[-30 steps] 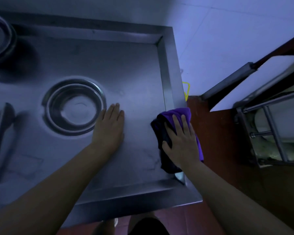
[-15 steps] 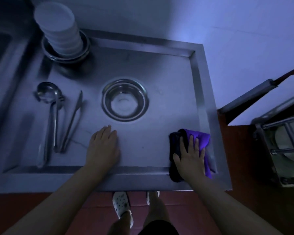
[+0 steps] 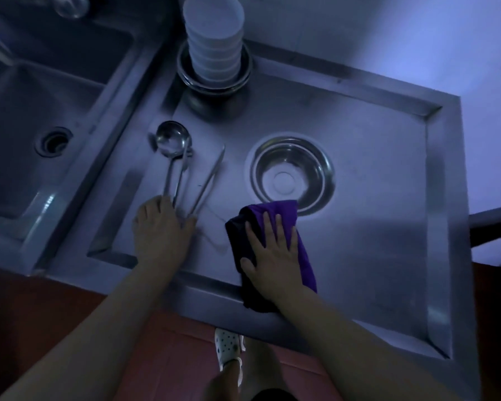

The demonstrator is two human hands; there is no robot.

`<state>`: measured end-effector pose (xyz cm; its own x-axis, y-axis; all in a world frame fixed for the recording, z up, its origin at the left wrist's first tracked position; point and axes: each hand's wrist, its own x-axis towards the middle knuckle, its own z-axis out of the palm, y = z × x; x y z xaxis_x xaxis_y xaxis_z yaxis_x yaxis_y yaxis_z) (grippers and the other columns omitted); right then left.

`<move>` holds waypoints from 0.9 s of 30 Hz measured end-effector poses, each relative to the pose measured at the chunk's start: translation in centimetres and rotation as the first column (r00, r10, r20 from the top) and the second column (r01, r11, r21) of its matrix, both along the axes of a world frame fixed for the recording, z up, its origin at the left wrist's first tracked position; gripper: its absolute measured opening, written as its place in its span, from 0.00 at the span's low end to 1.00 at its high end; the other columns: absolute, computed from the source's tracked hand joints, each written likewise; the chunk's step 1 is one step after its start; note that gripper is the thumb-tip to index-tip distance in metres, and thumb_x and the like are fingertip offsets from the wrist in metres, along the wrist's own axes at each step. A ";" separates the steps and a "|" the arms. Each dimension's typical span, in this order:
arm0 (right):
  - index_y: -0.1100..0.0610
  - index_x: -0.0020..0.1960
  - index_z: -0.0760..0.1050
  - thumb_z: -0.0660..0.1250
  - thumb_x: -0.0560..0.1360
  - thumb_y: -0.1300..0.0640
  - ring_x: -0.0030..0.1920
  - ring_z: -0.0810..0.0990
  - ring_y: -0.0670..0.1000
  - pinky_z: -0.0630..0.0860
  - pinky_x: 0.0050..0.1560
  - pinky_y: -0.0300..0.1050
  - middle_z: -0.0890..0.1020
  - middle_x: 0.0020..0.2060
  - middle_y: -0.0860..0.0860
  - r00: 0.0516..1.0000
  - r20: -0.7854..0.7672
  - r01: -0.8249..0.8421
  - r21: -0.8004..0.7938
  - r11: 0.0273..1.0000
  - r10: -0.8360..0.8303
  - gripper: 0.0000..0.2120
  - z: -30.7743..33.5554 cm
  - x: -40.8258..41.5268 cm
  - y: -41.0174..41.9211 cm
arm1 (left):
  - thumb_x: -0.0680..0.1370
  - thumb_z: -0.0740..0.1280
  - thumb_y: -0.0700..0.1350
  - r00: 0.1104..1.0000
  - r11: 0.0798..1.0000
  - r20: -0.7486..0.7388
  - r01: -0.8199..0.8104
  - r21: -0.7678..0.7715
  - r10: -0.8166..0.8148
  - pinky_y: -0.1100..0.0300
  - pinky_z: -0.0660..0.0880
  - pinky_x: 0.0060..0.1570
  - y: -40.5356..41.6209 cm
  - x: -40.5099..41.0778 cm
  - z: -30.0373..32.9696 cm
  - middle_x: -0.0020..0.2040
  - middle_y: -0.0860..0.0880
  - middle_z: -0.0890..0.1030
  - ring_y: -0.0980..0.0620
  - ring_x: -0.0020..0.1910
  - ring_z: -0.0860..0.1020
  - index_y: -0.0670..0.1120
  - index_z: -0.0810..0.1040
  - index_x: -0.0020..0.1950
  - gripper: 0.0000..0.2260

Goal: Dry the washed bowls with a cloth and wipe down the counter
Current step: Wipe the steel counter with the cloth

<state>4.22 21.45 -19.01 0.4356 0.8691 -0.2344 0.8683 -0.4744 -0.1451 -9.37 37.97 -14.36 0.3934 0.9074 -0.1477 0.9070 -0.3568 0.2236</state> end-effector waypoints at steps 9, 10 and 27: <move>0.46 0.76 0.55 0.58 0.70 0.40 0.76 0.45 0.55 0.45 0.73 0.61 0.53 0.77 0.53 0.993 0.006 -0.114 0.076 0.991 0.114 0.36 -0.3 2.2 3.0 | 0.72 0.70 0.49 0.978 0.972 0.025 -0.205 -0.114 0.209 0.46 0.68 0.52 4.5 2.3 -0.5 0.54 0.36 0.75 0.37 0.54 0.71 0.36 0.72 0.54 0.20; 0.46 0.76 0.55 0.58 0.70 0.41 0.76 0.45 0.56 0.45 0.73 0.61 0.53 0.77 0.53 0.993 0.010 -0.121 0.080 0.989 0.120 0.36 -0.3 2.4 3.4 | 0.72 0.70 0.48 0.971 0.964 0.040 -0.227 -0.136 0.234 0.48 0.68 0.49 4.8 2.4 -0.5 0.52 0.36 0.75 0.37 0.52 0.73 0.37 0.72 0.52 0.17; 0.53 0.75 0.60 0.58 0.71 0.42 0.76 0.50 0.61 0.52 0.73 0.63 0.59 0.75 0.60 0.984 -0.003 -0.174 0.115 0.978 0.175 0.35 -0.5 4.4 10.4 | 0.77 0.61 0.44 0.937 0.933 0.145 -0.283 -0.221 0.318 0.54 0.61 0.38 8.0 2.1 0.4 0.43 0.45 0.67 0.43 0.38 0.70 0.42 0.64 0.45 0.08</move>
